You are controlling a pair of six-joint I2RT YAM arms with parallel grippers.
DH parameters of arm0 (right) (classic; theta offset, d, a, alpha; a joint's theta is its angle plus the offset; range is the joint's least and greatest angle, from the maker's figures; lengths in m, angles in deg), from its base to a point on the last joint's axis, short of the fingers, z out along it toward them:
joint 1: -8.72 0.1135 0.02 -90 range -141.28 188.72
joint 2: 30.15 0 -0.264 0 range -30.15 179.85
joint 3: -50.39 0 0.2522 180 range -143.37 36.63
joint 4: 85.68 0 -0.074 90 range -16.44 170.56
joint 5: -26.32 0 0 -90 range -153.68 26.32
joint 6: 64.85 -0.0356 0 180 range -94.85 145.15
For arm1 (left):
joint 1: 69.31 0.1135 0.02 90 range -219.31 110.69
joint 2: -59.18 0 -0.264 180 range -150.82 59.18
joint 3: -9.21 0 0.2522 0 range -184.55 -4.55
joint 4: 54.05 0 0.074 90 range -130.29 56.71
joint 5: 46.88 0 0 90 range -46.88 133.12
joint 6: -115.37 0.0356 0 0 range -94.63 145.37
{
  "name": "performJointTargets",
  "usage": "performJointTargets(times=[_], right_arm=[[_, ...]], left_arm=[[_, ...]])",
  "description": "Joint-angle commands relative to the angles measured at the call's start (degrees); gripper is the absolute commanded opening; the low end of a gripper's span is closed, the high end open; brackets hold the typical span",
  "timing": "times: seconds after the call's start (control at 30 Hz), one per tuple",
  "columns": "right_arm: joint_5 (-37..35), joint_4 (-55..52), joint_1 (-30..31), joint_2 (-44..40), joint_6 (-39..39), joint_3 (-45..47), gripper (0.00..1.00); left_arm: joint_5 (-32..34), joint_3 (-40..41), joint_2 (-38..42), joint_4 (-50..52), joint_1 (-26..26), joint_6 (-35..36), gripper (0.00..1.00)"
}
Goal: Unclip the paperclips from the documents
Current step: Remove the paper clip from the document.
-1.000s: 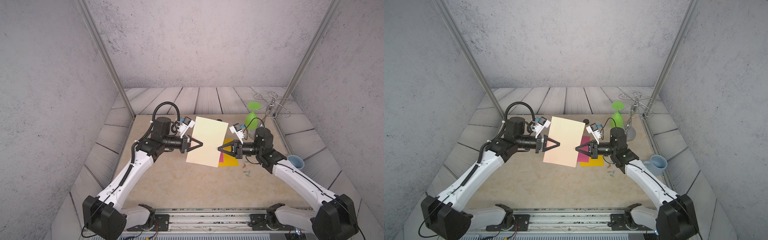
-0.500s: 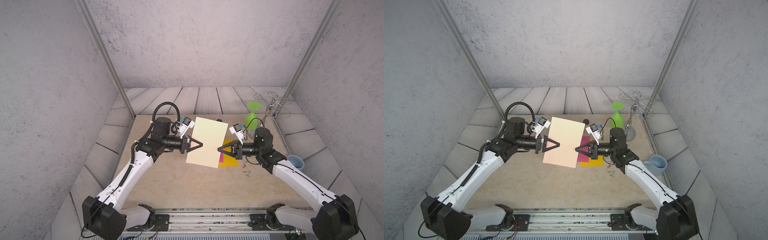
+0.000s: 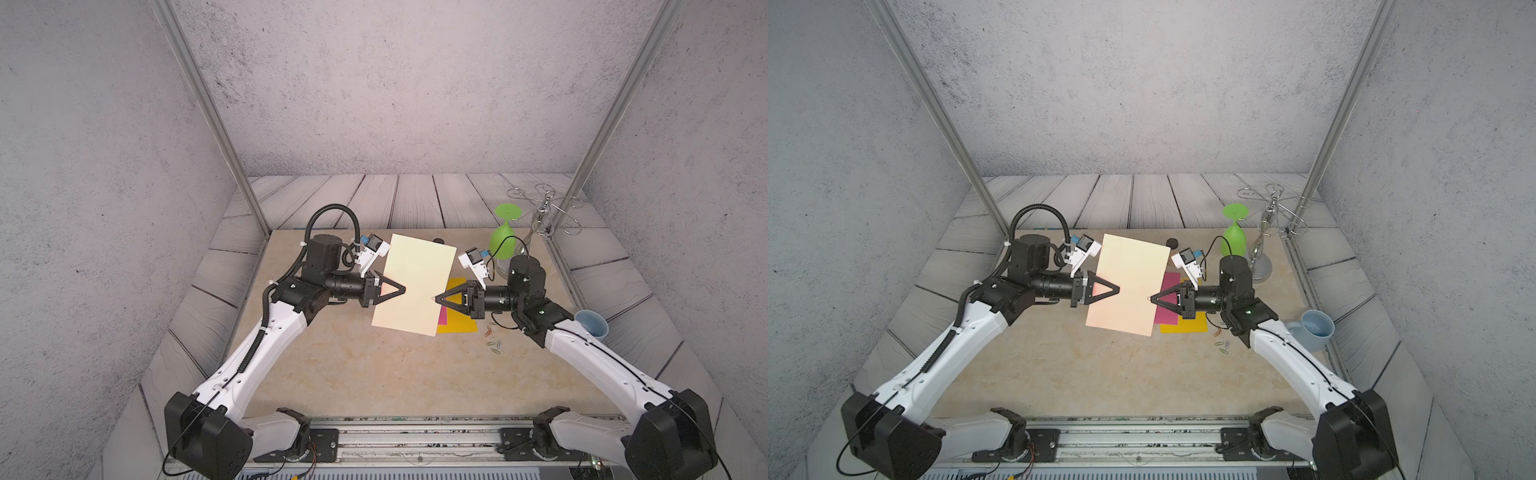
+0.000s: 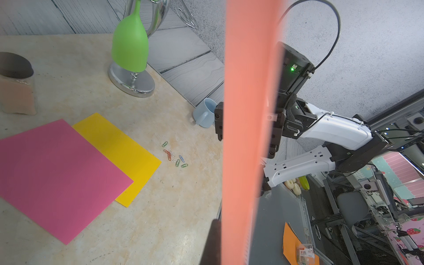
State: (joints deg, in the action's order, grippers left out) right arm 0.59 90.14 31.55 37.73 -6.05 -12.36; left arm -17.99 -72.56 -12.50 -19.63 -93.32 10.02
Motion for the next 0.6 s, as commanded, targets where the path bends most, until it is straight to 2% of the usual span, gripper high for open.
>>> performJointTargets(times=[0.0, 0.57], right_arm=[[-1.08, -2.59, -0.35, -2.13, 1.17, -0.53, 0.07], [-1.16, -3.90, -0.70, -2.17, 2.21, -0.77, 0.08]], left_arm=[[-0.42, -1.86, 1.46, -0.58, 1.31, 1.29, 0.00], [-0.58, -2.39, 1.19, -0.19, 1.42, 1.55, 0.00]])
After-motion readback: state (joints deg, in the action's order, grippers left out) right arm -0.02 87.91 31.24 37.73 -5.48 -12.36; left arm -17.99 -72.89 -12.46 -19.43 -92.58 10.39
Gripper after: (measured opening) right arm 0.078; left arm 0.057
